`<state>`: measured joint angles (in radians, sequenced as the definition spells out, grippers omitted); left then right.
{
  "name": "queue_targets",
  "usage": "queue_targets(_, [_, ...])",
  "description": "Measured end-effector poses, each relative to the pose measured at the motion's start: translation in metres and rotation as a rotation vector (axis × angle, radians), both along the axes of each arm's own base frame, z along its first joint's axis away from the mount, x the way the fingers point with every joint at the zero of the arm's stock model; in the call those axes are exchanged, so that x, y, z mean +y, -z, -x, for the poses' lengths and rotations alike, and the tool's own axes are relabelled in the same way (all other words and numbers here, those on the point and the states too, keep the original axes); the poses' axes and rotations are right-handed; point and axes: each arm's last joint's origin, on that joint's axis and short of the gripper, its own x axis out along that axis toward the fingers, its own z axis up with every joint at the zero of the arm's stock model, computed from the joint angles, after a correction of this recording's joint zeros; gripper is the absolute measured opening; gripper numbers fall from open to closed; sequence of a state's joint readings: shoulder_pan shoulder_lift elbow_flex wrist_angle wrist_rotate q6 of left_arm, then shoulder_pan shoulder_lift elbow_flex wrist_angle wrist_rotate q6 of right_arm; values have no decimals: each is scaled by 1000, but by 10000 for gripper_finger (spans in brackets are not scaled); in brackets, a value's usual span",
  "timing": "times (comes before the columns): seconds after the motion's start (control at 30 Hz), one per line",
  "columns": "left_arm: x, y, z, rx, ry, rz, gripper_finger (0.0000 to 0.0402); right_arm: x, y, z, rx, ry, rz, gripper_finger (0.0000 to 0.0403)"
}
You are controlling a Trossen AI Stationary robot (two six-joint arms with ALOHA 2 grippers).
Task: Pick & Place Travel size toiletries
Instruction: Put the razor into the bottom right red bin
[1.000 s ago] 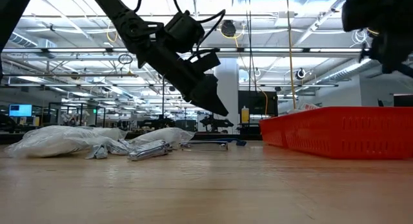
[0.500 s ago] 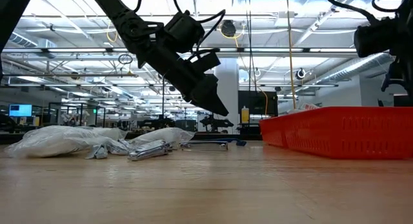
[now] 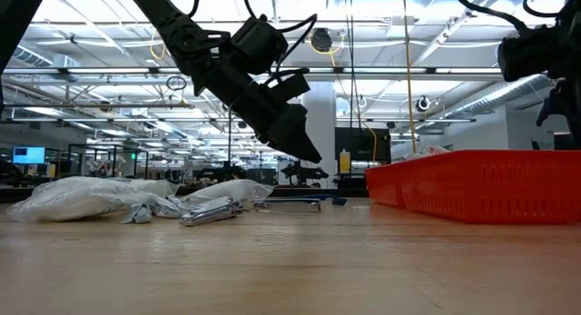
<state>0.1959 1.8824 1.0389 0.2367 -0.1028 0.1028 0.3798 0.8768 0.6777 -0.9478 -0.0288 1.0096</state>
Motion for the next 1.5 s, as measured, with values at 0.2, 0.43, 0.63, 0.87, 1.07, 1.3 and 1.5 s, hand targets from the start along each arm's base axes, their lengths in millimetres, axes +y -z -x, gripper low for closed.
queue_targets(0.2, [0,0,0,0,0,0,214,0,1,4,59,-5,-26,213])
queue_targets(0.43, [0,0,0,0,0,0,214,-5,4,11,164,117,-28,213])
queue_targets(0.63, [0,3,2,33,-8,20,214,0,-1,-3,-11,6,-59,212])
queue_targets(0.87, [-6,13,6,111,43,101,214,4,-11,-21,-290,-197,51,210])
queue_targets(1.07, [-20,26,4,173,104,135,214,2,-23,-36,-530,-320,359,206])
queue_targets(1.3, [-14,38,8,233,46,164,214,0,-41,-49,-727,-376,621,204])
queue_targets(1.5, [-3,49,9,254,21,188,213,-2,-45,-56,-848,-411,713,201])
